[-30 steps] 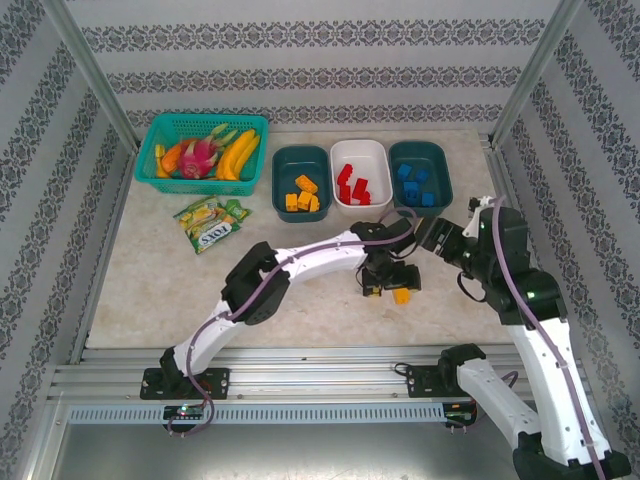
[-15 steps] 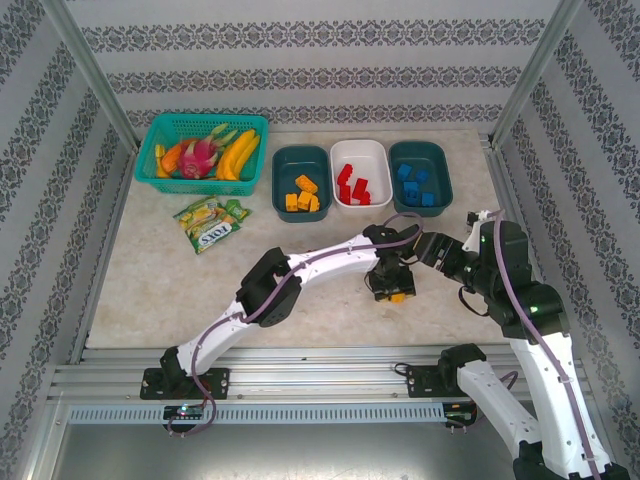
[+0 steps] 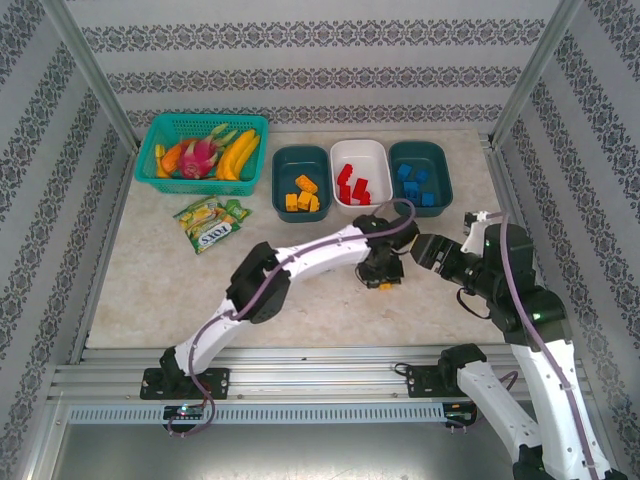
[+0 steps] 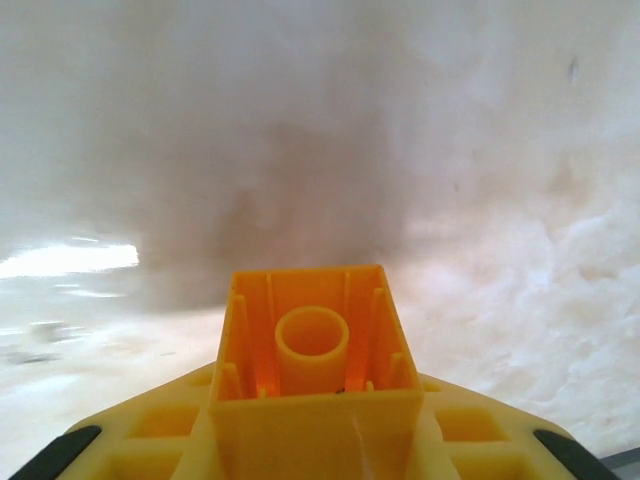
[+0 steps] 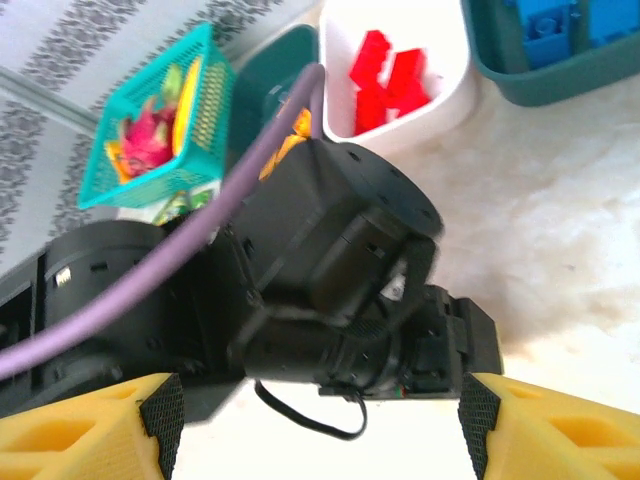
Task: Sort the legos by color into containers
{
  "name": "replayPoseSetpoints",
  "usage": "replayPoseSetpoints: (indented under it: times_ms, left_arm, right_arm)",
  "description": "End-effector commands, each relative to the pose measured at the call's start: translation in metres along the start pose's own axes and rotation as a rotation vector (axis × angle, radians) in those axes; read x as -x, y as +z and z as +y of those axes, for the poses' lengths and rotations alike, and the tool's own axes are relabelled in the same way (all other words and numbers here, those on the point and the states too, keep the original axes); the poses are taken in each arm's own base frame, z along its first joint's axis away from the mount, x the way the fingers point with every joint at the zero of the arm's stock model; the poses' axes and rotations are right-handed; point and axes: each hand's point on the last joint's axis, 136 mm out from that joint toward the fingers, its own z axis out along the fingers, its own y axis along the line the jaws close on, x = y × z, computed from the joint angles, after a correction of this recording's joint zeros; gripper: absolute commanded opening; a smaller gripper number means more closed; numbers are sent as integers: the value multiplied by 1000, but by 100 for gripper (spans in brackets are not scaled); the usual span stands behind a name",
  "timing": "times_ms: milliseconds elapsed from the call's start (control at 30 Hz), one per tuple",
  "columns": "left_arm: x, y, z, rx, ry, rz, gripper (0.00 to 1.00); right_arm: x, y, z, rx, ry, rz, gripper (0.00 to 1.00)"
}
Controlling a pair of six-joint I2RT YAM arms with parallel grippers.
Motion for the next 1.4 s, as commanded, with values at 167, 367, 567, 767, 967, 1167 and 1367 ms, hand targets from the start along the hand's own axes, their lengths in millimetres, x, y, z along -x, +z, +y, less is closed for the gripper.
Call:
replayPoseSetpoints:
  times_ms: [167, 367, 567, 767, 967, 1167, 1367]
  left_arm:
    - [102, -121, 59, -39, -62, -234, 14]
    - [185, -161, 100, -92, -105, -389, 14]
    - [272, -169, 123, -184, -135, -530, 15]
    - [343, -145, 118, -342, -137, -593, 22]
    - [379, -108, 134, -439, -268, -572, 24]
    - [376, -100, 130, -486, -292, -521, 53]
    - [368, -150, 117, -520, -278, -556, 68]
  right_arm:
    - [41, 0, 68, 276, 17, -56, 76]
    - [42, 52, 68, 255, 54, 73, 75]
    - [39, 106, 88, 261, 73, 147, 76]
    - [39, 146, 93, 261, 103, 170, 75]
    - [41, 156, 89, 227, 91, 185, 75]
    - [31, 165, 75, 170, 83, 210, 76]
    - [15, 174, 57, 32, -42, 262, 74]
